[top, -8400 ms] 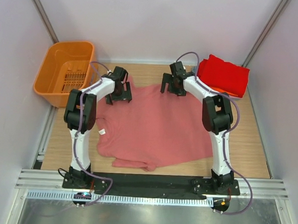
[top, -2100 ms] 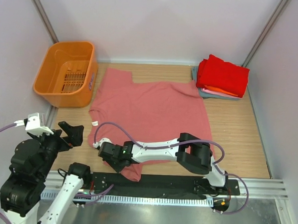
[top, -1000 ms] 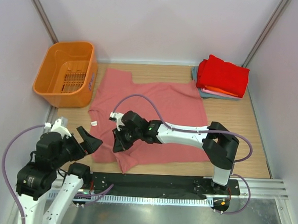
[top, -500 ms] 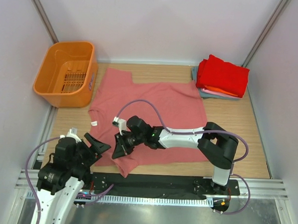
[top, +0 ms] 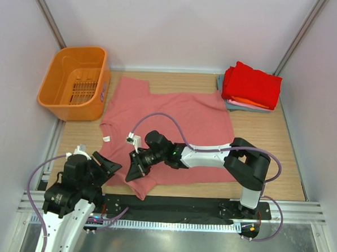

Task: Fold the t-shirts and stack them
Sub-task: Fold the tshirt

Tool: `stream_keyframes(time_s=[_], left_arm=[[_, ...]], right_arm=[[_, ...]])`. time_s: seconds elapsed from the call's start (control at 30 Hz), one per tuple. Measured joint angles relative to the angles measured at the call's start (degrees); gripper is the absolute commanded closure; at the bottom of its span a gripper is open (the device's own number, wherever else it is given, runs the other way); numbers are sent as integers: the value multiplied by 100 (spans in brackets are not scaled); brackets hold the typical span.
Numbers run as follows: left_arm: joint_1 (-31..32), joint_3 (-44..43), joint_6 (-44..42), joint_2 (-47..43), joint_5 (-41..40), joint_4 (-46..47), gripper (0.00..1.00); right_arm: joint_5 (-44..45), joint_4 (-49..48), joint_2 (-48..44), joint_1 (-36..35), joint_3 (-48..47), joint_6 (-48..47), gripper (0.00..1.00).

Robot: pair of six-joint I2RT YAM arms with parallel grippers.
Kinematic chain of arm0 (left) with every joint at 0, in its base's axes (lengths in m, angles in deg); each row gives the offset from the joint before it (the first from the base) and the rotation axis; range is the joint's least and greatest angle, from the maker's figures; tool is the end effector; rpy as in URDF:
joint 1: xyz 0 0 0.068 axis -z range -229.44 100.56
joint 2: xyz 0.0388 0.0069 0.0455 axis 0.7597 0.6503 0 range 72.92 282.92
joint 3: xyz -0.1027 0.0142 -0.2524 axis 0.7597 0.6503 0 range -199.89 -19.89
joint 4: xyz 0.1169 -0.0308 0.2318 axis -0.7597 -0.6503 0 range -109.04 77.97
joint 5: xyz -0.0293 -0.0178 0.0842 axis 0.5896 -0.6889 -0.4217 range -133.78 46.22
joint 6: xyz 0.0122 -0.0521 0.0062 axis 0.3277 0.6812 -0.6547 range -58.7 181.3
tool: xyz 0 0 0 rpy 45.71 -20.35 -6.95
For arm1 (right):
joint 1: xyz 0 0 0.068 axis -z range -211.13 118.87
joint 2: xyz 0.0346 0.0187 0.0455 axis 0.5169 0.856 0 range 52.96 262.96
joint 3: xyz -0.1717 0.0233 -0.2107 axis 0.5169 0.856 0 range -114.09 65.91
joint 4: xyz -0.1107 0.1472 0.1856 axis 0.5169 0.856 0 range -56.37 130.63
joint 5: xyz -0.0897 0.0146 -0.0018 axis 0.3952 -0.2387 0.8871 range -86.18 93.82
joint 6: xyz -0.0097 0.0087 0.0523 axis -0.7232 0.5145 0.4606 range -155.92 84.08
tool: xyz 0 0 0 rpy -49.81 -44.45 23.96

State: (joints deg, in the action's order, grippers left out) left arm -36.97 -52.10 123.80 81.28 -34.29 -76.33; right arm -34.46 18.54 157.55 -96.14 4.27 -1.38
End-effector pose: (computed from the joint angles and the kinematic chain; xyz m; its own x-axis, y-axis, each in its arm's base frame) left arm 0.0394 -0.0146 0.2351 -0.5900 -0.7656 -0.2564 -0.4071 0.5563 -0.7244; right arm 0.1476 0.3690 0.1984 -0.6972 -0.4424 -0.5641 -0.6648 0.1043 0.7397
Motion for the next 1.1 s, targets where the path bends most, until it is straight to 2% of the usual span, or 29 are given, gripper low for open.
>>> stream_keyframes(time_s=[0.13,0.17,0.27,0.33,0.4,0.43,0.47,0.5,0.57,0.63,0.73,0.83,0.87,1.0,1.1], left_arm=[[0,4,-22,0,-66,-2,68],[0,4,-26,0,-70,2,77],[0,11,-42,0,-92,15,95],[0,13,-85,0,-90,24,99],[0,20,-107,0,-63,46,100],[0,20,-116,0,-52,50,100],[0,20,-120,0,-42,59,100],[0,20,-127,0,-39,68,100],[0,17,-144,0,-44,61,100],[0,-39,-162,13,-48,15,100],[0,-297,-251,140,-87,-114,100],[0,-579,-326,256,-133,-256,100],[0,-647,-345,269,-138,-304,100],[0,-752,-424,264,-151,-459,100],[0,-750,-448,247,-153,-586,100]], right_arm=[[-44,-55,0,0,61,7,94],[-48,-57,0,0,63,9,94],[-59,-101,0,0,70,15,94],[-63,-120,0,0,81,22,94],[-63,-125,0,0,92,33,91],[-61,-129,0,0,103,35,87],[-57,-129,0,0,109,35,77],[-44,-116,0,0,114,44,53],[87,-4,-17,0,114,0,40],[352,297,-133,24,114,-131,36],[1209,1113,-682,87,201,-280,30],[2610,2186,-1692,243,354,-264,14],[3303,2638,-2162,315,411,-166,12],[5329,4109,-4052,732,898,625,12],[6039,4992,-5672,1499,1644,1351,12]])
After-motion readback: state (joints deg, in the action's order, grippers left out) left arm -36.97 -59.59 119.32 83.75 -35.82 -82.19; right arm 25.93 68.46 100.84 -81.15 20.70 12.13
